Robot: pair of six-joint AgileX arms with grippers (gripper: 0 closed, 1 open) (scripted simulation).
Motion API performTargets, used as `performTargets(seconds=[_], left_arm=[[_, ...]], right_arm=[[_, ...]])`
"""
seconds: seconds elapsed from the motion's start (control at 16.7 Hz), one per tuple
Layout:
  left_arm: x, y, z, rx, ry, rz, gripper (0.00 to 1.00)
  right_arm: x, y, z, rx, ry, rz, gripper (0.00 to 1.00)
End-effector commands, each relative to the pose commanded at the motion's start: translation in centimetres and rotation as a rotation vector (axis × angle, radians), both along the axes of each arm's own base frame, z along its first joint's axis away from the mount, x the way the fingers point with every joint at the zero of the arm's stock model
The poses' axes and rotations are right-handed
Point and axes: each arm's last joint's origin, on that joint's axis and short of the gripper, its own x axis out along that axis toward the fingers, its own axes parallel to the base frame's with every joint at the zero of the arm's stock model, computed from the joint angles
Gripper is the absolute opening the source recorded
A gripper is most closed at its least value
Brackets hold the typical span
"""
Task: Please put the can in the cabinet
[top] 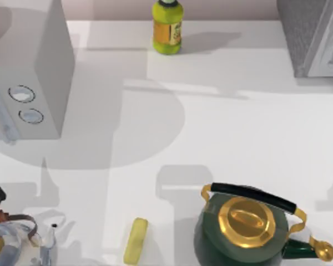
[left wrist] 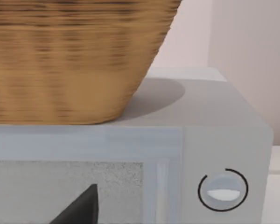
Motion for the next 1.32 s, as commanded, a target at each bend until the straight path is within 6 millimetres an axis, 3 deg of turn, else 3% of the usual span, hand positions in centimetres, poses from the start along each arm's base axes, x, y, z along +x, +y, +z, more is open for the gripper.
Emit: performTargets(seconds=[0.24, 0.48, 0.66, 1.02, 1.32], left_arm=[[0.0, 0.0, 0.0, 0.000, 0.000, 0.000, 1.00], [0.0, 0.0, 0.0, 0.000, 0.000, 0.000, 1.00], [0.0, 0.0, 0.0, 0.000, 0.000, 0.000, 1.00], [0.0, 0.0, 0.0, 0.000, 0.000, 0.000, 1.00], [0.0, 0.0, 0.0, 0.000, 0.000, 0.000, 1.00]], right_arm=[[0.0, 0.1, 0.2, 0.002, 0.007, 0.004, 0.00], [0.1, 0.3, 3.9, -0.001, 0.022, 0.023, 0.00], [0.6, 0.6, 9.6, -0.002, 0.012, 0.028, 0.00], [3.5, 1.5, 24.0, 0.010, -0.065, 0.012, 0.00], [8.6, 2.9, 31.2, 0.010, -0.050, 0.006, 0.00]])
